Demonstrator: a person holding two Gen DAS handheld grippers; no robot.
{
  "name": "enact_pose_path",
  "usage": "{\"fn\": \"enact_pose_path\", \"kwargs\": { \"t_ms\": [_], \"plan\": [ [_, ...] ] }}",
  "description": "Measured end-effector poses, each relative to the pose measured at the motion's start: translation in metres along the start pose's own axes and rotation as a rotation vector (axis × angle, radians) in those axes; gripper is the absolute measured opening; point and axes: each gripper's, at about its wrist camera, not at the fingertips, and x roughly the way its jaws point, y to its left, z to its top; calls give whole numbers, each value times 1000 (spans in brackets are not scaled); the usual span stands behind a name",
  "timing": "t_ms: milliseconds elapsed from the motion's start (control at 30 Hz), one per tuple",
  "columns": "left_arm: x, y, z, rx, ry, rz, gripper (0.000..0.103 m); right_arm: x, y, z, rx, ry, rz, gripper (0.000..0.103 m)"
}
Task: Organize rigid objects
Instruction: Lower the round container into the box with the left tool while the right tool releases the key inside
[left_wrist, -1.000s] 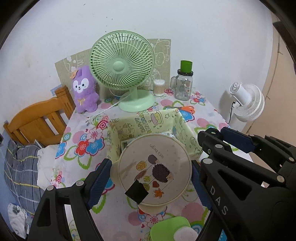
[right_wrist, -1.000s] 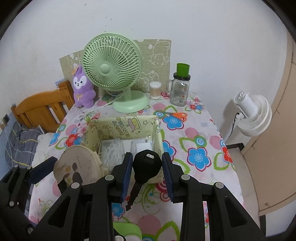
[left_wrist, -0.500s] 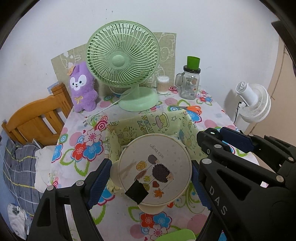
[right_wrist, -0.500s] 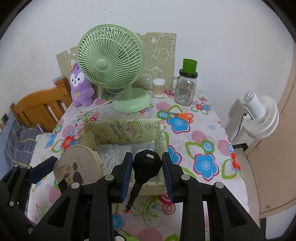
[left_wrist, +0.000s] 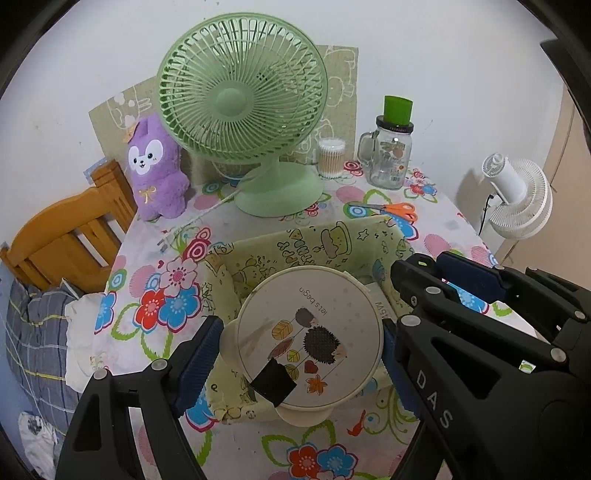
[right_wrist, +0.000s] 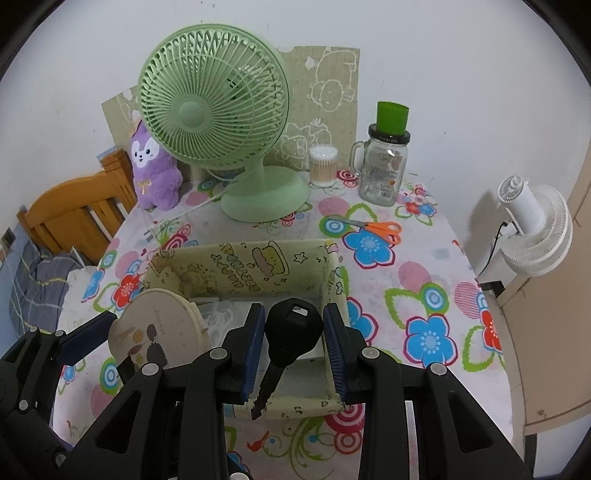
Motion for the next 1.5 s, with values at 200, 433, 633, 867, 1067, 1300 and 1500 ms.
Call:
{"fn": "enact_pose_path", "kwargs": {
  "t_ms": [200,433,633,867,1067,1300,1500],
  "plan": [
    [12,1,0,3,21,0,85,13,0,-1,9,30,0,35],
    [24,3,-4,4,50,-10,85,25,-1,-6,24,70,-7,36],
    [27,2,-7,10,57,-25,85,27,-3,-9,41,78,-26,36],
    [27,1,-1,2,48,-51,85,20,-8,-5,60,62,-68,58],
    [25,-6,11,3,23,-74,85,13,-19,3,84,40,-108,63],
    [35,-22,18,23,28,-107,85,18,-37,6,106,48,-166,70],
    [49,-34,18,36,52,-125,85,28,-51,2,127,79,-189,72]
  ]
}}
